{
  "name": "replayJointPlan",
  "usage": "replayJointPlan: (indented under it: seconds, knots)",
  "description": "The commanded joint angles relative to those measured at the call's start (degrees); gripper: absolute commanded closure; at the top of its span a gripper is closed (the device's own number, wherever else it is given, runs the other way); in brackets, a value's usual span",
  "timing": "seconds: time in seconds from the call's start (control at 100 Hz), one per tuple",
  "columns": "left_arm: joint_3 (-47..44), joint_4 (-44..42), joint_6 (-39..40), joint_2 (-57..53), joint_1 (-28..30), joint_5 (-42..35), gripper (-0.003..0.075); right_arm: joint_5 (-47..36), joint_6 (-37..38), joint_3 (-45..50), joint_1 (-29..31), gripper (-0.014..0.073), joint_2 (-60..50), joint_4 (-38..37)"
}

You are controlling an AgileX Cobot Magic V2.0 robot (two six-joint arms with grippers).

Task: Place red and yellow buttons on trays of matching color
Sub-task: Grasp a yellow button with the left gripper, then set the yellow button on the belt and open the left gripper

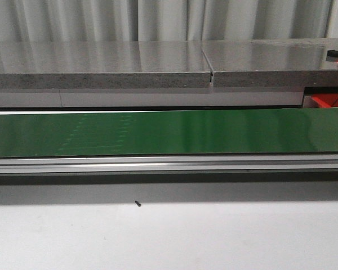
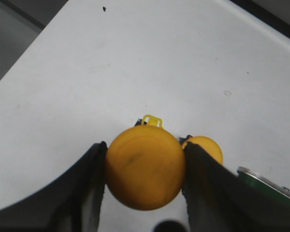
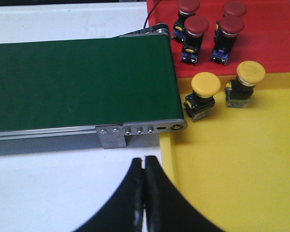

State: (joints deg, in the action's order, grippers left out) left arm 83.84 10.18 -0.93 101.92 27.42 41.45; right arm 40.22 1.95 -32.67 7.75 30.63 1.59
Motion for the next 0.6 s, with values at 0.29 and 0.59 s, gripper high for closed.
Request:
replayJointPlan:
  seconds: [0.29, 0.59]
  knots:
    - [-11.8, 0.9, -0.5, -14.7, -6.1, -6.1, 0.0492, -3.6, 0.1, -1.5, 0.0, 0.0685, 0.0, -0.7]
    - [-22.0, 2.9, -0.5, -19.6, -9.5, -9.9, 0.0492, -3.6, 0.1, -1.5, 0.0, 0.0685, 0.0, -0.7]
